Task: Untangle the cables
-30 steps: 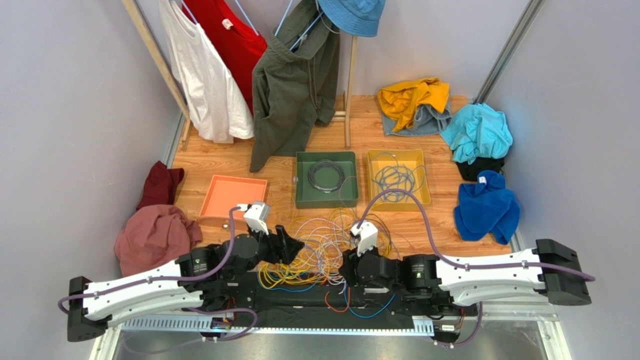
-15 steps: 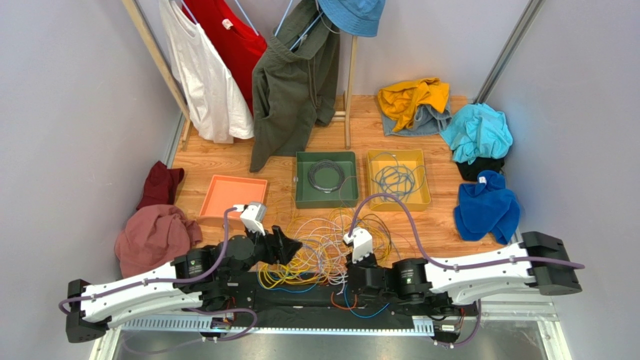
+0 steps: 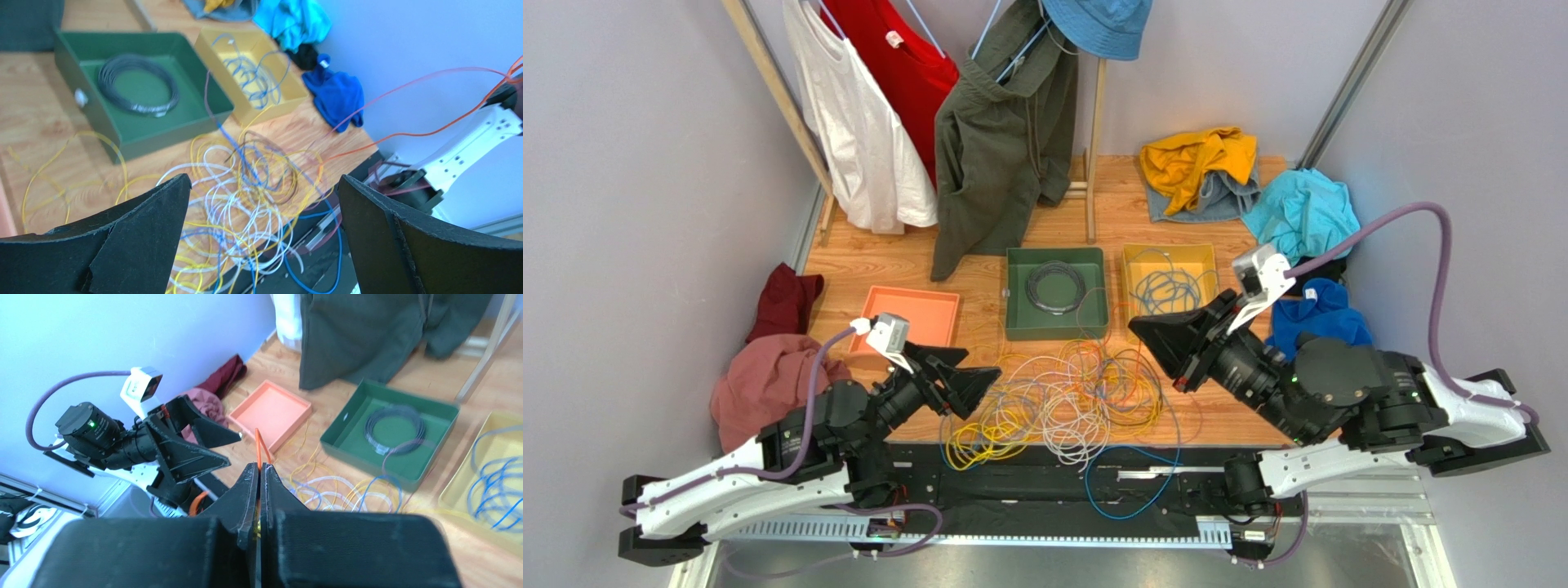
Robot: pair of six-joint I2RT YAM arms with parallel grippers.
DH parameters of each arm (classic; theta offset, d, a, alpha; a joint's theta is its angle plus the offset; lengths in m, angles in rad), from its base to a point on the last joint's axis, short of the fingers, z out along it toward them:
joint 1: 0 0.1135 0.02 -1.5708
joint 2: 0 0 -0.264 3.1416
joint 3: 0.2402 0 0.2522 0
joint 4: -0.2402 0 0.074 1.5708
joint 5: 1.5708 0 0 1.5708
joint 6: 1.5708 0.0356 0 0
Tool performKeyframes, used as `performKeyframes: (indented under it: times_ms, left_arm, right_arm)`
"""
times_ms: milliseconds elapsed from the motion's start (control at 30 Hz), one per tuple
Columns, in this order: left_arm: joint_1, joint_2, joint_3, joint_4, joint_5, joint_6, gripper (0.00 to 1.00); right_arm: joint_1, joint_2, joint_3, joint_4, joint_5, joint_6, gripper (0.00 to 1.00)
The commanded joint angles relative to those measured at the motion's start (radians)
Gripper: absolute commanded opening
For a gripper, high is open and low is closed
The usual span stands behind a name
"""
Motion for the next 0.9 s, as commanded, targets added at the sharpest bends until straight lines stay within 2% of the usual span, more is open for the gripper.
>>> performKeyframes:
  times_ms: [0,200,333,467,600,667,767,867]
  left_arm:
    - [-0.003,0.037,0.024,0.225,0.053,0.157,0.99]
    - [-0.003,0.140,-0.081,0.599,0.218,0.248,0.99]
    - [-0.003,0.195,-0.096,0.718,0.277,0.263,0.99]
    - [-0.003,0.167,-0.075,0.715,0.289,0.287,0.99]
    - [-0.003,0.058,-0.027,0.524,0.188,0.333,0.99]
    - [-0.003,-0.019,-0.019,0.485,0.162,0.361,0.99]
    - [-0.003,-0.097,-0.041,0.487,0.192,0.407,0.99]
    - [-0.003,-0.105,-0.071,0.529,0.231,0.442,0.99]
  right_arm:
    - [0.003,0.044,0.107,0.028,-0.011,-0.175,0.00]
    - [0.004,0.093,0.170,0.073,-0.082,-0.175,0.00]
    - [0.004,0.108,0.230,0.102,-0.160,-0.177,0.00]
    - [0.003,0.126,0.249,0.077,-0.171,-0.164,0.00]
    - [0.004,0.102,0.163,0.059,-0.139,-0.124,0.00]
    - [0.004,0.087,0.122,0.065,-0.134,-0.097,0.00]
    - [0.004,0.054,0.052,0.079,-0.128,-0.066,0.00]
    - [0.004,0.036,0.011,0.111,-0.152,-0.052,0.00]
